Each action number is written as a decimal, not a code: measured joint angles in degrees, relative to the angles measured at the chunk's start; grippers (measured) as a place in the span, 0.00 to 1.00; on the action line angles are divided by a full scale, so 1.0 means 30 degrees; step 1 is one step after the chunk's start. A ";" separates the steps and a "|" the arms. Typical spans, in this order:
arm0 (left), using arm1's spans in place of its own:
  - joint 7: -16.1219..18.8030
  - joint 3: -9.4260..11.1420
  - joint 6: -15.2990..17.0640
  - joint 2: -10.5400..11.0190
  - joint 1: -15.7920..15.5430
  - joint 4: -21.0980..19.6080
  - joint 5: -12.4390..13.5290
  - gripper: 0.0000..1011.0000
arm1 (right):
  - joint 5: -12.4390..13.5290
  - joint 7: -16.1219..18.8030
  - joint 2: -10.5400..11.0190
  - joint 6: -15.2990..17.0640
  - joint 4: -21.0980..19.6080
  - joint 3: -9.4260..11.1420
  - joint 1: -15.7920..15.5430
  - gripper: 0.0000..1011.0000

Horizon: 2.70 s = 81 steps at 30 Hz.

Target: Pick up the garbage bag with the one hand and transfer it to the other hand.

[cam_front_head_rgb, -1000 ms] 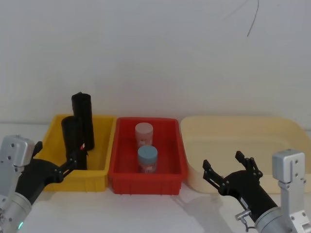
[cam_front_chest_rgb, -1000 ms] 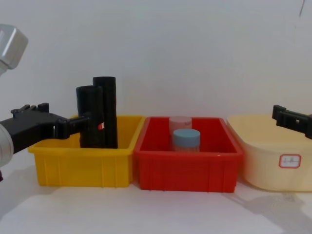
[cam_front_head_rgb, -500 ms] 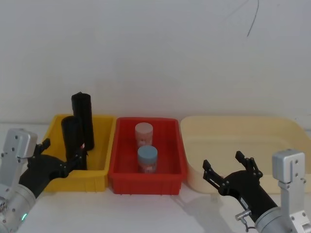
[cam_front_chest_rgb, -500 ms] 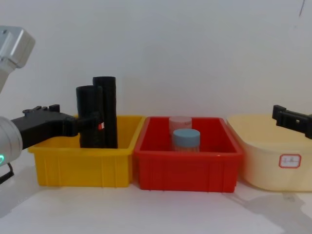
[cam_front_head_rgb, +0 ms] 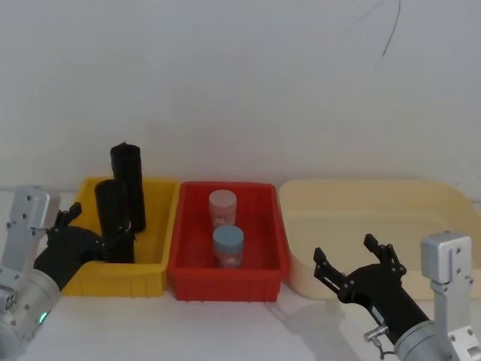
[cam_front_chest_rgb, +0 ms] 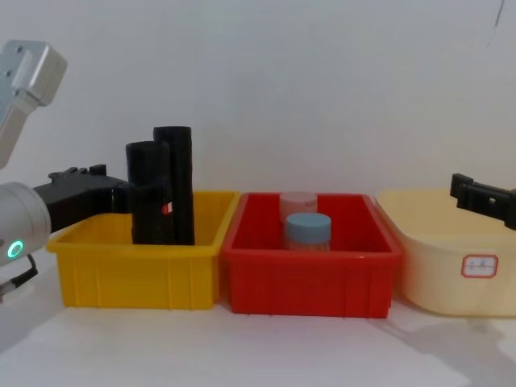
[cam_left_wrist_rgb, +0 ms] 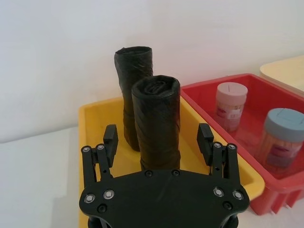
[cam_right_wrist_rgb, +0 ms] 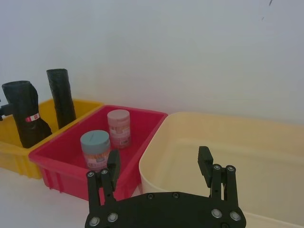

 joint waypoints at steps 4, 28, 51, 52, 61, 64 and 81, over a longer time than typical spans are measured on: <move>-0.0179 -0.0002 -0.0210 -0.0226 -0.0494 0.0684 0.0101 0.99 | 0.0000 0.0000 0.0000 0.0000 0.0000 0.0000 0.0000 0.99; -0.1697 -0.0076 -0.0862 -0.1113 -0.2394 0.3463 0.0059 0.65 | -0.0001 0.0000 0.0000 0.0001 0.0000 0.0000 0.0000 0.99; -0.2473 -0.1185 -0.0547 -0.0611 -0.0208 -0.1819 -0.0932 0.38 | 0.0000 0.0000 -0.0001 0.0000 -0.0001 0.0000 -0.0001 0.99; -0.2598 -0.1219 -0.0635 -0.0599 -0.0123 -0.2188 -0.1050 0.38 | -0.0001 -0.0001 0.0000 0.0001 0.0000 0.0000 0.0000 0.99; -0.3706 -0.1201 -0.1022 -0.0540 0.0160 -0.3906 -0.1850 0.37 | 0.0000 -0.0001 0.0000 0.0000 0.0000 0.0001 -0.0001 0.99; -0.4272 -0.0989 -0.1101 -0.0533 0.0187 -0.4345 -0.2201 0.37 | -0.0001 0.0000 -0.0001 0.0000 -0.0001 0.0001 0.0000 0.99; -0.6048 0.0688 -0.0600 -0.0334 -0.0029 -0.4199 -0.2661 0.37 | -0.0001 0.0000 -0.0001 0.0000 0.0000 0.0000 0.0000 0.99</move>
